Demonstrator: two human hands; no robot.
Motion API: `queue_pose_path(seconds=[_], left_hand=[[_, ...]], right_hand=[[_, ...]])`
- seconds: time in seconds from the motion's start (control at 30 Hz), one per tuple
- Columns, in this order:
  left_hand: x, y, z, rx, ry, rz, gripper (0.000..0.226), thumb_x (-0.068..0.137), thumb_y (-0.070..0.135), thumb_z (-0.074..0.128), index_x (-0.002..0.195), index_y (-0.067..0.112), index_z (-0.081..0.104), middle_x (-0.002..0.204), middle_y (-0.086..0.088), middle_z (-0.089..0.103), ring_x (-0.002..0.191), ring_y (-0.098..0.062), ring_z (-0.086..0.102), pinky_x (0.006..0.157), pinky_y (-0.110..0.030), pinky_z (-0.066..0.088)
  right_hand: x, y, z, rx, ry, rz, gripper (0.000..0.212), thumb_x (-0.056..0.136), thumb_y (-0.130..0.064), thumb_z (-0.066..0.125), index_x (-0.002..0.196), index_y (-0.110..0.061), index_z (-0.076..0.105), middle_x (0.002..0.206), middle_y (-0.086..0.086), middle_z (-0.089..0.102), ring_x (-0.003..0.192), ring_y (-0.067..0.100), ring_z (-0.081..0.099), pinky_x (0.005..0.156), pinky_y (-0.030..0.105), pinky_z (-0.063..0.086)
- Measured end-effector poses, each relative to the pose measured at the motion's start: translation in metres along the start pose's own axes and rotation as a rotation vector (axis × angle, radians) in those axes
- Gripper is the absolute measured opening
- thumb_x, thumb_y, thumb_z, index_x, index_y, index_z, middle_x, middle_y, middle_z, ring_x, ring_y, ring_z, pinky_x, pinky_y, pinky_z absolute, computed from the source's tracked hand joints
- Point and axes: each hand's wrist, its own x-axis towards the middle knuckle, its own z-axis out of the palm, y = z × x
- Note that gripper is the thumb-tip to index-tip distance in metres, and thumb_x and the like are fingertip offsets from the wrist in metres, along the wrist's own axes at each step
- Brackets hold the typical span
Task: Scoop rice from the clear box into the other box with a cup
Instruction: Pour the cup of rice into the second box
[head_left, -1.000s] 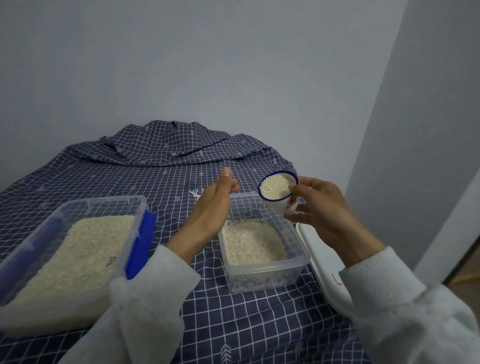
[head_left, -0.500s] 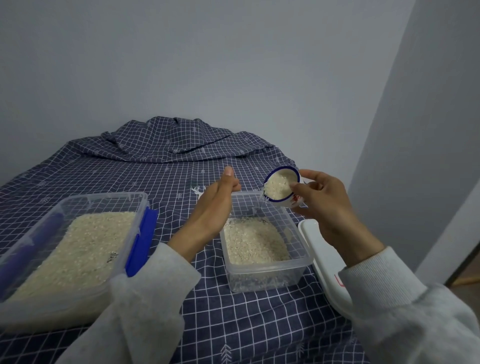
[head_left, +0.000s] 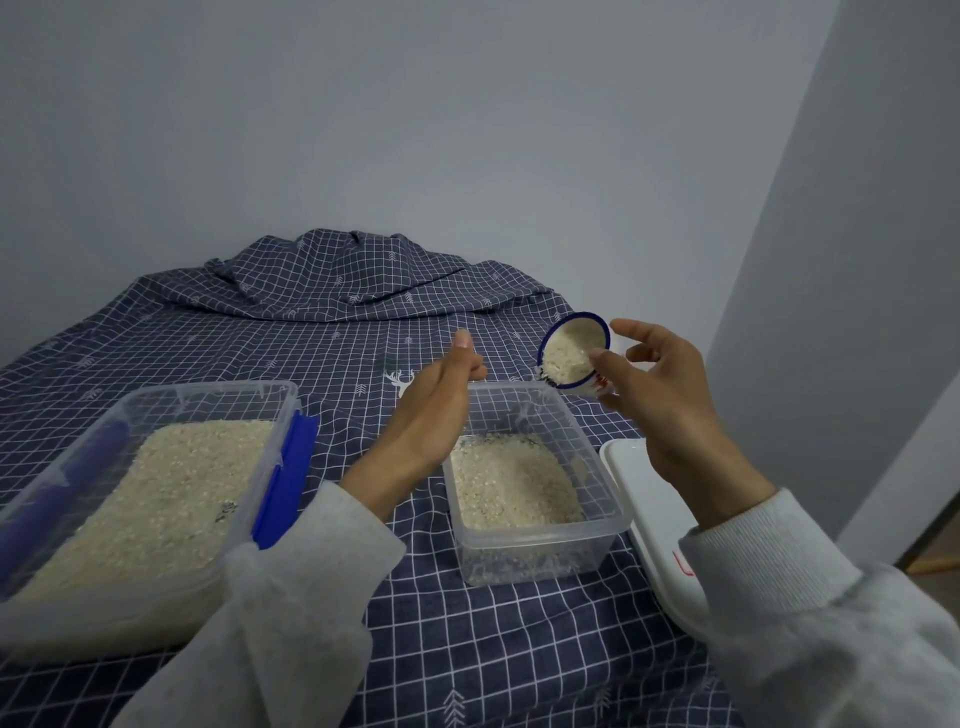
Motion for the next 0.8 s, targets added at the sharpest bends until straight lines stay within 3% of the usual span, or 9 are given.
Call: queue_pose_path(seconds=[0.1,0.33,0.63,0.8], left_hand=[[0.001,0.000,-0.001,0.004,0.000,0.000,0.088,0.074,0.081,0.011,0.127,0.025,0.052,0.130,0.008,0.057,0.122,-0.009,0.047,0.096,-0.031,0.026],[0.001,-0.001,-0.003,0.013,0.002,0.004,0.089,0.074,0.082,0.010,0.130,0.025,0.052,0.131,0.008,0.057,0.123,-0.009,0.046,0.097,-0.032,0.025],[0.002,-0.003,-0.007,-0.015,0.014,0.001,0.084,0.077,0.081,0.012,0.126,0.027,0.053,0.127,0.010,0.058,0.119,-0.007,0.049,0.096,-0.029,0.028],[0.002,-0.003,-0.009,-0.030,0.015,-0.002,0.088,0.074,0.083,0.013,0.129,0.026,0.052,0.128,0.010,0.059,0.120,-0.007,0.049,0.092,-0.027,0.028]], right_hand=[[0.000,-0.001,0.001,-0.021,0.017,-0.033,0.043,0.084,-0.018,0.074,0.124,-0.024,0.059,0.105,-0.006,0.053,0.107,0.031,0.062,0.086,0.048,0.058],[0.002,-0.002,0.004,-0.071,0.046,-0.099,0.040,0.083,-0.020,0.074,0.119,-0.028,0.058,0.120,0.005,0.054,0.103,0.028,0.062,0.087,0.048,0.057],[0.003,-0.007,0.006,-0.118,0.080,-0.169,0.042,0.083,-0.022,0.074,0.122,-0.028,0.058,0.126,0.004,0.051,0.108,0.022,0.058,0.091,0.046,0.055],[0.001,-0.010,0.007,-0.135,0.107,-0.212,0.043,0.084,-0.021,0.074,0.123,-0.025,0.059,0.126,0.007,0.049,0.105,0.019,0.058,0.088,0.035,0.056]])
